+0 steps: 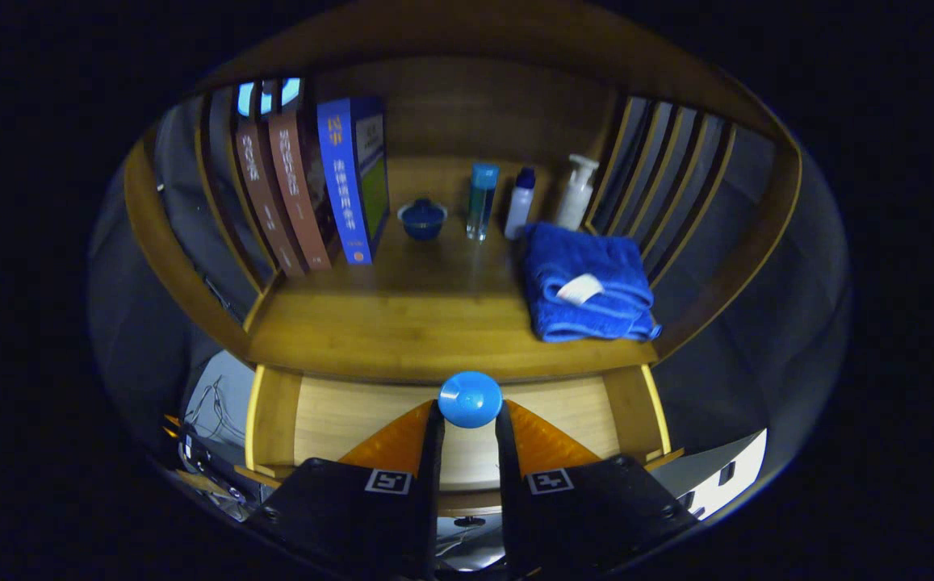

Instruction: Pull open the drawer, take out the items inside it, and place them on the countertop above the cabinet.

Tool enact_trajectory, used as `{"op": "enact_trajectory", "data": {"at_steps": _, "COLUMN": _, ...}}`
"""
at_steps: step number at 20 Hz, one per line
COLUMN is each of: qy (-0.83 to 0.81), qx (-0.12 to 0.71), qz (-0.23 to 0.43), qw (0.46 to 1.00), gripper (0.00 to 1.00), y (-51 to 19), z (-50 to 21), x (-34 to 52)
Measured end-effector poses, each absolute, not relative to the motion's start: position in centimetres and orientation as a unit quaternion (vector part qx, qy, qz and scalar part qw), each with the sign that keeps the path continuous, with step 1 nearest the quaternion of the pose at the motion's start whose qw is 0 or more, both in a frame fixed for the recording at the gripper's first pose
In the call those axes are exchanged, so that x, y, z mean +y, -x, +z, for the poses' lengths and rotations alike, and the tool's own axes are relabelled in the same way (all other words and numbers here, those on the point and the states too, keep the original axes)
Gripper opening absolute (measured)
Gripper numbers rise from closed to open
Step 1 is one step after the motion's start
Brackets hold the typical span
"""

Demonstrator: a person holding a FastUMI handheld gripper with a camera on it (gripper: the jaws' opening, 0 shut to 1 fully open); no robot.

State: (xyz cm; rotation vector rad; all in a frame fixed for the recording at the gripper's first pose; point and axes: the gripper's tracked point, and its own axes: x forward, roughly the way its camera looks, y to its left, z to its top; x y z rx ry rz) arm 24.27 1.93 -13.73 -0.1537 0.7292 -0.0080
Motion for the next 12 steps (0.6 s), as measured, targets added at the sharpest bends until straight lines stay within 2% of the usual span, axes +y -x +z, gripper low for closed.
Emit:
{"op": "enact_trajectory", "data": {"at_steps": 3, "qy": 0.076, "qx": 0.306, "qz": 0.008, "qw": 0.949, "gripper": 0.37, "y": -28.2, "z": -11.6, "x": 3.0}}
{"op": "enact_trajectory", "data": {"at_steps": 6, "qy": 0.084, "qx": 0.278, "qz": -0.001, "qw": 0.957, "gripper": 0.37, "y": -32.5, "z": -12.6, "x": 3.1}}
{"op": "enact_trajectory", "data": {"at_steps": 9, "qy": 0.062, "qx": 0.293, "qz": 0.018, "qw": 0.954, "gripper": 0.37, "y": -34.9, "z": -16.0, "x": 4.1}}
{"op": "enact_trajectory", "data": {"at_steps": 12, "qy": 0.076, "qx": 0.306, "qz": 0.003, "qw": 0.949, "gripper": 0.37, "y": -34.2, "z": -18.4, "x": 3.1}}
